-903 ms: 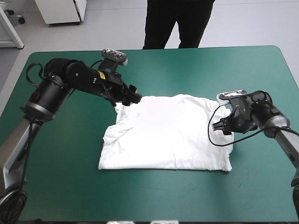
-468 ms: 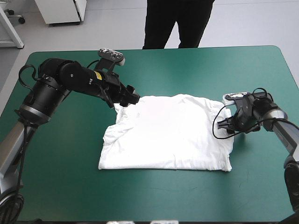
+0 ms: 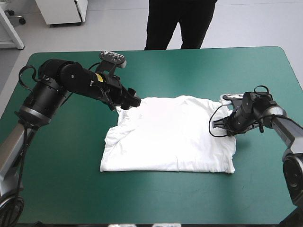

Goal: Fold the cloth

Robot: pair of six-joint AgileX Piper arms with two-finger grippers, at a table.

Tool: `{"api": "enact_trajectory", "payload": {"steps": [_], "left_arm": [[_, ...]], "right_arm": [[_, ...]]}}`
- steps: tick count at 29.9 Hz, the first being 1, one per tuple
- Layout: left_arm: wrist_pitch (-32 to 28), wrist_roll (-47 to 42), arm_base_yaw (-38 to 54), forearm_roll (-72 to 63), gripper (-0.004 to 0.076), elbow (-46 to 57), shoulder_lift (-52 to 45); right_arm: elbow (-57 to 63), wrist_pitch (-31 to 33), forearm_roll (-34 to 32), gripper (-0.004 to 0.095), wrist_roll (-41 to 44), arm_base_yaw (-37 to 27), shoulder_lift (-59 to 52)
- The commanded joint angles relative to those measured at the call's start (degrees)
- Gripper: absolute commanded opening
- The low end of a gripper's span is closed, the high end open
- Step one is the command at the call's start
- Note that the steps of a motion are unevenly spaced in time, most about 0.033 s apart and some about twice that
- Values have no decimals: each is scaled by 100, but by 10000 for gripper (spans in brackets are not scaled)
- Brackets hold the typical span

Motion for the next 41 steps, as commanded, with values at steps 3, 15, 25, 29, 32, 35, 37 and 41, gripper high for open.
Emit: {"api": "enact_trajectory", "payload": {"steps": [3, 15, 25, 29, 32, 35, 37, 41], "left_arm": [[-124, -46, -22, -97, 494, -172, -337], [63, -126, -22, 402, 494, -219, -718], [63, -126, -22, 452, 494, -219, -718], [76, -126, -22, 599, 494, -219, -718], [76, -126, -22, 636, 494, -219, -718], [86, -115, -22, 726, 494, -219, -718], [183, -128, -22, 916, 494, -219, -718], [399, -421, -22, 1410, 494, -219, -718]], "right_arm": [[-26, -154, -170, -17, 15, -38, 141], [-1296, 733, 126, -17, -144, 380, -842], [-1329, 401, 384, -16, -306, 1248, -130], [-1339, 376, 344, 29, -374, 1269, 230], [-1365, 474, 344, 191, -488, 1269, 288], [-1635, 997, 322, 414, -504, 1269, 288], [-1963, 1517, 322, 542, -504, 1269, 250], [-2621, 2165, 298, 585, -472, 1269, -2]]}}
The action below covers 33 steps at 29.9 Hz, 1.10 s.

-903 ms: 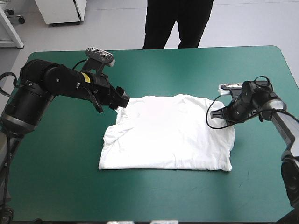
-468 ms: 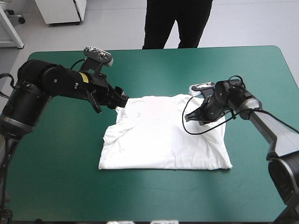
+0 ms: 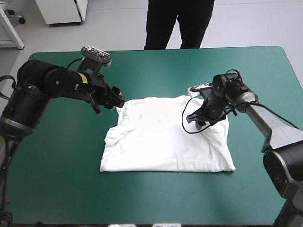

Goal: Fold the cloth

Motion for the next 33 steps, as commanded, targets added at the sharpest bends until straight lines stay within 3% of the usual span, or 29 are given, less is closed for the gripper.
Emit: {"api": "enact_trajectory", "payload": {"steps": [1, 4, 7, 12, 21, 28, 33], "left_arm": [[197, -308, -22, 316, 494, -181, -243], [197, -450, -22, 345, 494, -170, -367], [206, -644, -22, 515, 494, -20, -586], [206, -1099, -22, 797, 494, 908, -1241], [114, -1499, -22, 742, 502, 2961, -1804], [-831, -1715, -12, 728, 519, 4317, -1693], [-1314, -1743, -12, 620, 519, 4498, -1205]], "right_arm": [[-699, 528, -14, 582, 17, 5, -608], [-811, 528, -257, 581, 213, 5, -1104], [-755, 538, -935, 581, 508, 5, -1585], [-381, 538, -1702, 581, 972, 5, -2579], [1071, 538, -1803, 581, 1472, 5, -4026], [2361, 395, -1803, 581, 1755, 5, -4701], [2739, 209, -1796, 581, 1806, 5, -4917]]}}
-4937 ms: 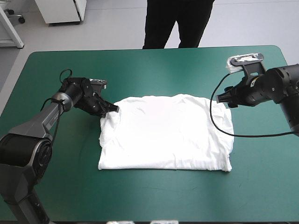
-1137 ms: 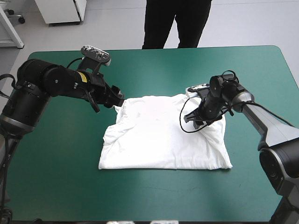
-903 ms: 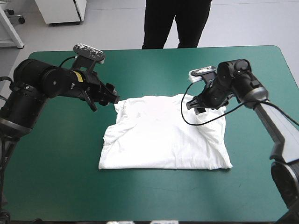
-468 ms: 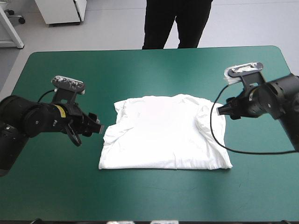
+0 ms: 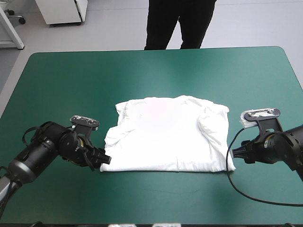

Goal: Fold the cloth

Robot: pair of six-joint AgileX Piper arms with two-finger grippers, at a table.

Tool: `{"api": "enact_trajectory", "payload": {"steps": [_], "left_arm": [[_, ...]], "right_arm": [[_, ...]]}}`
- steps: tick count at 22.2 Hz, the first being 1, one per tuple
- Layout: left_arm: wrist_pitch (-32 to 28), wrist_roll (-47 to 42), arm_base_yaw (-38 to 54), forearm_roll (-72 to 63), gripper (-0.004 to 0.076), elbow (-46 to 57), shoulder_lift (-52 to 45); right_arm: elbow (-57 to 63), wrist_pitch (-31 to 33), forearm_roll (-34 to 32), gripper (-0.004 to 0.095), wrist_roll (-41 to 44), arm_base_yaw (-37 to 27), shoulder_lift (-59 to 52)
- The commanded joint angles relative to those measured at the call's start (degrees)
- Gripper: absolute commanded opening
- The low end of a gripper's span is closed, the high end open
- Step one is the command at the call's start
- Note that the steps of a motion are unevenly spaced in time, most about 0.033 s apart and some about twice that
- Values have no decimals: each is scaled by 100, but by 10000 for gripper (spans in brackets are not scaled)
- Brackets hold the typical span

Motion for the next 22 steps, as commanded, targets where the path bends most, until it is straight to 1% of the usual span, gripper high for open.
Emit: {"api": "enact_trajectory", "payload": {"steps": [1, 10, 12, 14, 15, 16, 20, 22], "left_arm": [[-480, -57, -12, -143, 519, -94, 290], [-734, 153, -12, -600, 519, -94, 1545], [-770, 153, -12, -699, 519, -68, 1782], [-873, 213, -12, -913, 515, 14, 1942], [-948, 271, -12, -1096, 489, 87, 2007], [-974, 271, -12, -1141, 459, 145, 2030], [-1061, 407, -12, -1310, 155, 244, 2031], [-1096, 407, -12, -1310, 46, 244, 2031]], "right_arm": [[-12, -279, -128, 581, 22, 5, -153], [50, -360, -213, 581, 22, 5, -166], [212, -453, -21, 581, 22, 5, -166], [505, -707, 253, 581, -41, 5, -166], [693, -951, 364, 581, -41, 5, -166], [793, -1053, 403, 581, -41, 5, -166], [1441, -1540, 537, 582, -41, 5, -20], [1652, -1969, 673, 583, -77, 5, 144]]}}
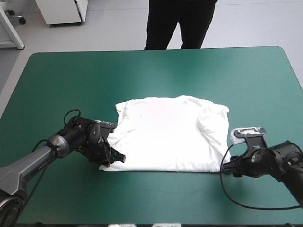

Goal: Fold the cloth

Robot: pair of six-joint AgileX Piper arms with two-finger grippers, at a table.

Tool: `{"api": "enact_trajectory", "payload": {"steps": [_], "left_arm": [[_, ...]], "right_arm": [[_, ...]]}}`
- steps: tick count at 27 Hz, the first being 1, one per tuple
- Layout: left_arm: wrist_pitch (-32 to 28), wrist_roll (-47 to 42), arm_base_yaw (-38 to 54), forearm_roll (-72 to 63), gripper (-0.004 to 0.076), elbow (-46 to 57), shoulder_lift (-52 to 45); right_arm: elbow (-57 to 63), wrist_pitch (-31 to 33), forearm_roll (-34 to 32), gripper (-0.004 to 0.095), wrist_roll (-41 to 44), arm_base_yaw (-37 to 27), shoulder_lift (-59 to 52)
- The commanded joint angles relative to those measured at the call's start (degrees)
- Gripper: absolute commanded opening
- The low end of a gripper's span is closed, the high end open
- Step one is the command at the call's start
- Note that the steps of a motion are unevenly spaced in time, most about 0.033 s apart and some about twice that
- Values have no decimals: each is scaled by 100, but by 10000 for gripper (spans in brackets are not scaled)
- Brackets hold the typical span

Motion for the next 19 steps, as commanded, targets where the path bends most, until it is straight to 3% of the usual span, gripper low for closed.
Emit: {"api": "enact_trajectory", "payload": {"steps": [1, 14, 16, 19], "left_arm": [[-231, -5, -58, -560, 8, 116, 92], [-221, -5, -58, -559, -9, 116, 92], [-221, -5, -58, -559, -9, 116, 92], [-212, -5, -58, -559, -9, 116, 92]], "right_arm": [[85, -762, 52, 585, -79, 5, 205], [86, -1474, 73, 581, -79, 5, 1996], [86, -1474, 73, 554, -79, 5, 2150], [86, -1433, 270, 429, -142, 5, 2331]]}}
